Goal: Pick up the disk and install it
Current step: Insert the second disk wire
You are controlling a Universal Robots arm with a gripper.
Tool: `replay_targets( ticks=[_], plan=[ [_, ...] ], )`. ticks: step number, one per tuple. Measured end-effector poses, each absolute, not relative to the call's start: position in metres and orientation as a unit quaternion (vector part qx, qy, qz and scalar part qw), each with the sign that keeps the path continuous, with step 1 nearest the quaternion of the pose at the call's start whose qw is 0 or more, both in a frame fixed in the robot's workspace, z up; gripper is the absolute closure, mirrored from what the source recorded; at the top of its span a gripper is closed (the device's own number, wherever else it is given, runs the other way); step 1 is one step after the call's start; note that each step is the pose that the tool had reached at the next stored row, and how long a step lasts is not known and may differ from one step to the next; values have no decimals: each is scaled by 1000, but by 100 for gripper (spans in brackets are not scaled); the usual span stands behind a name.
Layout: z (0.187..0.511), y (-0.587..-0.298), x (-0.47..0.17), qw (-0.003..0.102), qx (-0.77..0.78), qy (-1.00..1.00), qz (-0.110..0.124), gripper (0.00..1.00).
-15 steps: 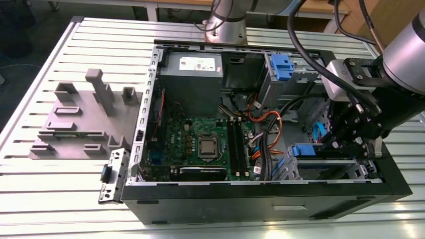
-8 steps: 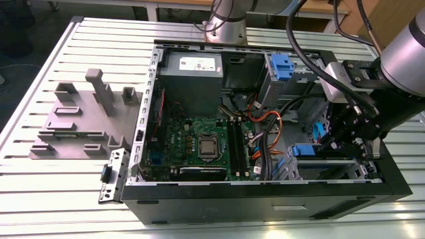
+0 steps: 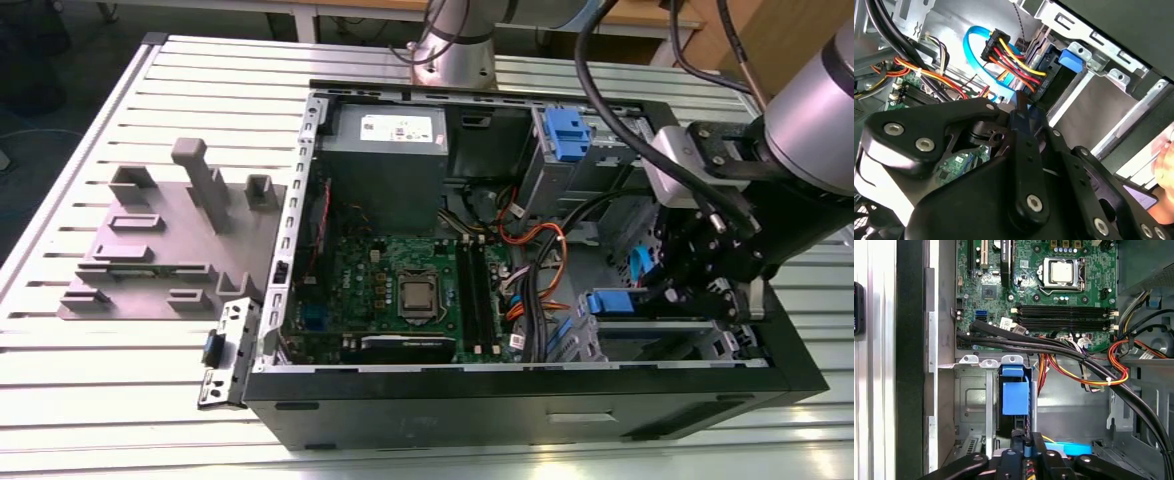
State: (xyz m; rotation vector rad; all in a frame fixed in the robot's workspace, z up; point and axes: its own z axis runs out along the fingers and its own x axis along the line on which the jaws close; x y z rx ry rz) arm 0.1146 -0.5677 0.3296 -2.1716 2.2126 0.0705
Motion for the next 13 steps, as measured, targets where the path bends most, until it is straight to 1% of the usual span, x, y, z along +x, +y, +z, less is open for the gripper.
replay_targets(
  ticks=[6,11,13],
  plan=[
    [350,-568,115,19,-700,713,22,77],
    [352,-568,115,19,-700,713,22,78],
    [353,-568,115,20,-700,713,22,89]
  ],
)
